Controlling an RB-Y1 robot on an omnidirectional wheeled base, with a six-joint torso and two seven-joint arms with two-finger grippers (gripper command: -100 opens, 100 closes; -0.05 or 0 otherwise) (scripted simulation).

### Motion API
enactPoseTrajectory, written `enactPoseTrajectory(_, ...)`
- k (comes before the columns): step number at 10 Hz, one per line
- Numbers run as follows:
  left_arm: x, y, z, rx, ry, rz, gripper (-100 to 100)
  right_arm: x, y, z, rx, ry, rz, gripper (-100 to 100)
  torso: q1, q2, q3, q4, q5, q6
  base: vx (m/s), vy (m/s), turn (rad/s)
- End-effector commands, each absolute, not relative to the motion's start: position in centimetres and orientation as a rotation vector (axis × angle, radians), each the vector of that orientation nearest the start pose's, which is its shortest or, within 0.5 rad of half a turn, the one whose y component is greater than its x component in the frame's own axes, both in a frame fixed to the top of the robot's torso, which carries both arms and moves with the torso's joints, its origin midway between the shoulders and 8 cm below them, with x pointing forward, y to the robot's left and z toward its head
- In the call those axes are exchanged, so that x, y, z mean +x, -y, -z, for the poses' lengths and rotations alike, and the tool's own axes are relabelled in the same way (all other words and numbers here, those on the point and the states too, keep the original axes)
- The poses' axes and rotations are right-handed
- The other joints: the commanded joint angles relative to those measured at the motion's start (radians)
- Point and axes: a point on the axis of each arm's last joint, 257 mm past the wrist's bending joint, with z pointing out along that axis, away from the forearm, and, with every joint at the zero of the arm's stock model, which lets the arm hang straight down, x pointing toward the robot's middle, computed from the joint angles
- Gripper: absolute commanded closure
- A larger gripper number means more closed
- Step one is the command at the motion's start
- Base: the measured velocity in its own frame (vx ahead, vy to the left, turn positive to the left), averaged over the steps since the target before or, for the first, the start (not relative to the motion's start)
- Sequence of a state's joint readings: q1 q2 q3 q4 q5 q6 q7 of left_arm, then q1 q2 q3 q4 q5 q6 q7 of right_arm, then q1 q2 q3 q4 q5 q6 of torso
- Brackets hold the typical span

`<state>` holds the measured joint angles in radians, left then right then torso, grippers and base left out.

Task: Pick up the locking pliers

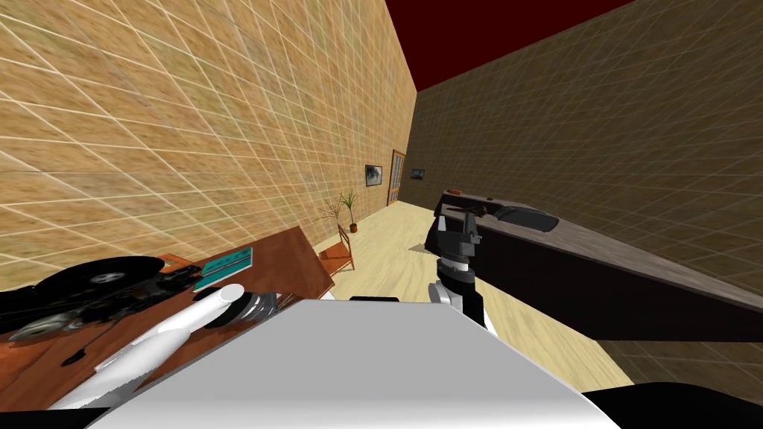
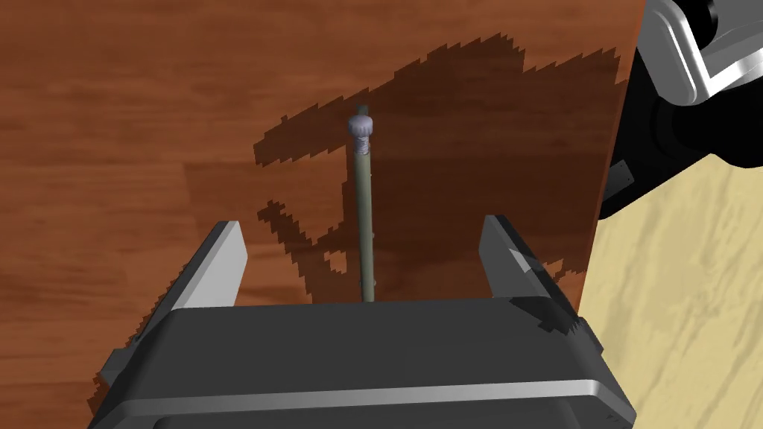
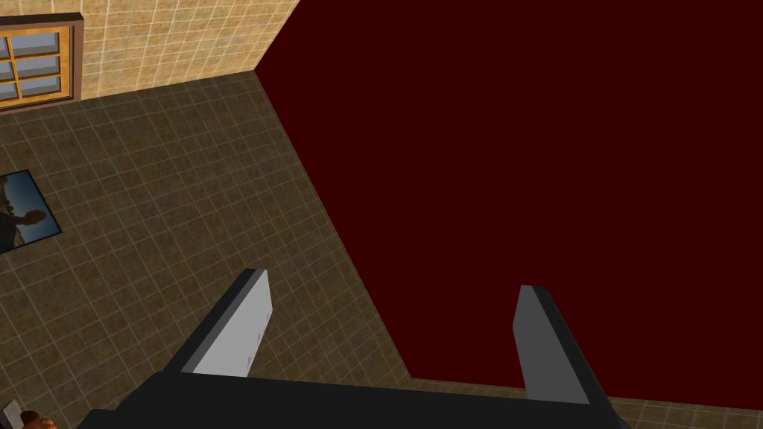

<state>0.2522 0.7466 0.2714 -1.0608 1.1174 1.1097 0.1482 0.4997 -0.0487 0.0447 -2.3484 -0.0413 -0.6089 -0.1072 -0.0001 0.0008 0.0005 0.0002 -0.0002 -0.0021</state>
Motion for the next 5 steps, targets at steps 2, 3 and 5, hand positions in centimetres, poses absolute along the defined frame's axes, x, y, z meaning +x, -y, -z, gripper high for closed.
enactPoseTrajectory(2, 20.0, -53.9, 49.4, -3.022, -0.957, 0.362, -100, 31.0, 25.9, -7.2, 0.547, -0.48, -1.518, 0, 0.003, 0.005, 0.003, 0.001, 0.001, 0.001, -0.115, 0.068, -0.085)
enactPoseTrajectory(3, 20.5, -53.4, 50.3, -3.027, -0.922, 0.346, -100, 31.0, 25.9, -7.2, 0.547, -0.48, -1.517, 0, 0.005, 0.008, 0.004, 0.002, 0.001, 0.0, -0.167, 0.104, -0.092)
enactPoseTrajectory(5, 22.5, -53.3, 50.1, -3.028, -0.909, 0.375, -100, 31.0, 25.9, -7.2, 0.547, -0.481, -1.517, 0, 0.006, 0.009, 0.005, 0.002, 0.001, 0.0, -0.09, 0.06, -0.021)
